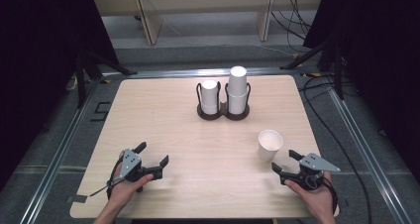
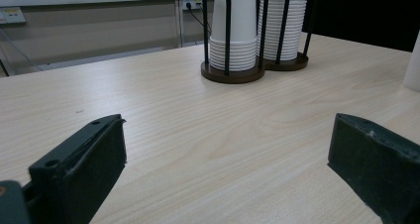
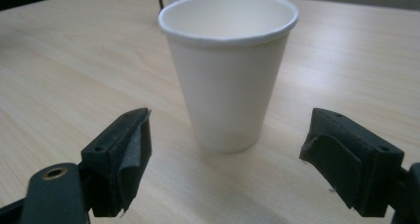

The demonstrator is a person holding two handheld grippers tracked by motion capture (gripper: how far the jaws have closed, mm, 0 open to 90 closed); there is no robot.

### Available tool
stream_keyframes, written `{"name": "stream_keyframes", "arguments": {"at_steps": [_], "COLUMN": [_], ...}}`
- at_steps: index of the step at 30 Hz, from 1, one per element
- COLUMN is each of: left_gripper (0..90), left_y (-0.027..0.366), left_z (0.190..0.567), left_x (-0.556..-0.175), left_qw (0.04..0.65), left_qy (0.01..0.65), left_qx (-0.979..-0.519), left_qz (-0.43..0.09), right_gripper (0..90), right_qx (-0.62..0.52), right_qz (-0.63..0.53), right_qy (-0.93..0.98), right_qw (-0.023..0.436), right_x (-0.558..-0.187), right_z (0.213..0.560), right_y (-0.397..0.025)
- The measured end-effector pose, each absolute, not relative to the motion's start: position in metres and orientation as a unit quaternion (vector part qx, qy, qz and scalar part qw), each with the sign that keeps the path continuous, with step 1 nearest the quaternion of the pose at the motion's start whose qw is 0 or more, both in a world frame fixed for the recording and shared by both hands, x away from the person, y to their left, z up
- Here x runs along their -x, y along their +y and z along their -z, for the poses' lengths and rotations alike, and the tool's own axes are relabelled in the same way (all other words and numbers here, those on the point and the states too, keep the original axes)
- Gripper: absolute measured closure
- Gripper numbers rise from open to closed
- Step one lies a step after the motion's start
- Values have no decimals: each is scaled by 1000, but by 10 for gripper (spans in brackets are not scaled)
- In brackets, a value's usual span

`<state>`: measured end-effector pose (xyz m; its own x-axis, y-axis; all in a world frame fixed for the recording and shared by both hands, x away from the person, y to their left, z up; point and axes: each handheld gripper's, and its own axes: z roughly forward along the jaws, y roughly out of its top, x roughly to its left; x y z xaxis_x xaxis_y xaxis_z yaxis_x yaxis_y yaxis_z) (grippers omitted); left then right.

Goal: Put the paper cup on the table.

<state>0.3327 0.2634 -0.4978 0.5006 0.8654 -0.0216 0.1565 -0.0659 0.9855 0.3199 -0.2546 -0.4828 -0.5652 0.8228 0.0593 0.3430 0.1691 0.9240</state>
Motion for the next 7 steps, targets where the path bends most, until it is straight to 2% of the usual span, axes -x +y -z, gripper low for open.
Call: {"name": "stream_keyframes", "arguments": {"at_steps": [7], "left_gripper": [6], "left_y": [249], "left_z": [497], "left_x": [-335], "left_qw": [563], "left_qy": [375], "left_qx": [-675], "left_qz": [-295], "right_gripper": [182], "right_qx": [-397], "right_qz": [-534], "right_qy": [703], "right_qw": [252], "right_x": [-320], "right_z": [480], "right_y": [-266]}}
